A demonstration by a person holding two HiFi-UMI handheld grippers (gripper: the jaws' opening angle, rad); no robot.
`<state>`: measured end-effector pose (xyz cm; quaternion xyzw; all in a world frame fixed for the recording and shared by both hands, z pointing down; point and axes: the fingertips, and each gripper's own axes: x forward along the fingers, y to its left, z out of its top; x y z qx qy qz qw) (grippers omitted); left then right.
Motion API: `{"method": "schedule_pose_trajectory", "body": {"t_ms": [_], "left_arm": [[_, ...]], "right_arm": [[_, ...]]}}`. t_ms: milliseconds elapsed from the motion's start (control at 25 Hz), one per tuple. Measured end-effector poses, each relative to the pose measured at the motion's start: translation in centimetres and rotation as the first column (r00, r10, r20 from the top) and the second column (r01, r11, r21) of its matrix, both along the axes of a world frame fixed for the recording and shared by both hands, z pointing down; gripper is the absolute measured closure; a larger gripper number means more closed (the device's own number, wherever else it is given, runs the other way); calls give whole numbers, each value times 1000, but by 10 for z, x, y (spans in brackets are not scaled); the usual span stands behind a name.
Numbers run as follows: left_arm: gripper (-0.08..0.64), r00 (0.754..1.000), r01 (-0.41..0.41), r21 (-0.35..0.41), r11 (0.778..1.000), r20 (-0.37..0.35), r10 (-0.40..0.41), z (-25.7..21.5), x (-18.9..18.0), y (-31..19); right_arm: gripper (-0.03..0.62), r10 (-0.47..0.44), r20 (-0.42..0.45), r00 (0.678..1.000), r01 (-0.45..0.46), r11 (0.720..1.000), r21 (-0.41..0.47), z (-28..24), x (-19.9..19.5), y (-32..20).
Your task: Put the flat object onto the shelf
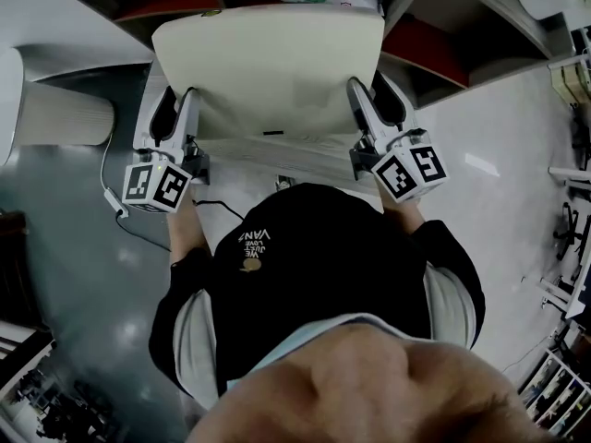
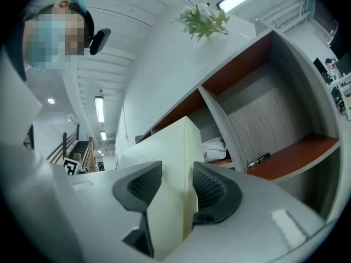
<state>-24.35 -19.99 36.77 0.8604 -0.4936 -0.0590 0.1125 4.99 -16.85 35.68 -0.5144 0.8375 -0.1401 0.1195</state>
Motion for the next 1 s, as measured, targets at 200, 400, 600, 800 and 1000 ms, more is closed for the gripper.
{"method": "schedule_pose_trajectory", "body": {"t_ms": [200, 400, 600, 800, 1000], "left_arm": [[378, 1000, -5, 53, 999, -14, 6, -23, -7, -2], [382, 999, -24, 105, 994, -21, 26, -43, -10, -5], [385, 998, -45, 165, 985, -32, 51, -63, -10, -8], [387, 997, -64, 218, 974, -37, 74, -95, -7, -20], [390, 994, -99, 290, 952, -16, 108, -122, 0, -21]], "right_arm": [[437, 28, -9, 1000, -28, 999, 47, -16, -6, 3], [440, 60, -1, 998, -60, 994, 88, -32, -9, 5], [440, 87, -1, 996, -85, 985, 147, -53, -9, 8], [440, 105, 5, 994, -103, 973, 207, -86, -7, 1], [440, 122, -2, 993, -117, 955, 272, -107, -4, 3]]}}
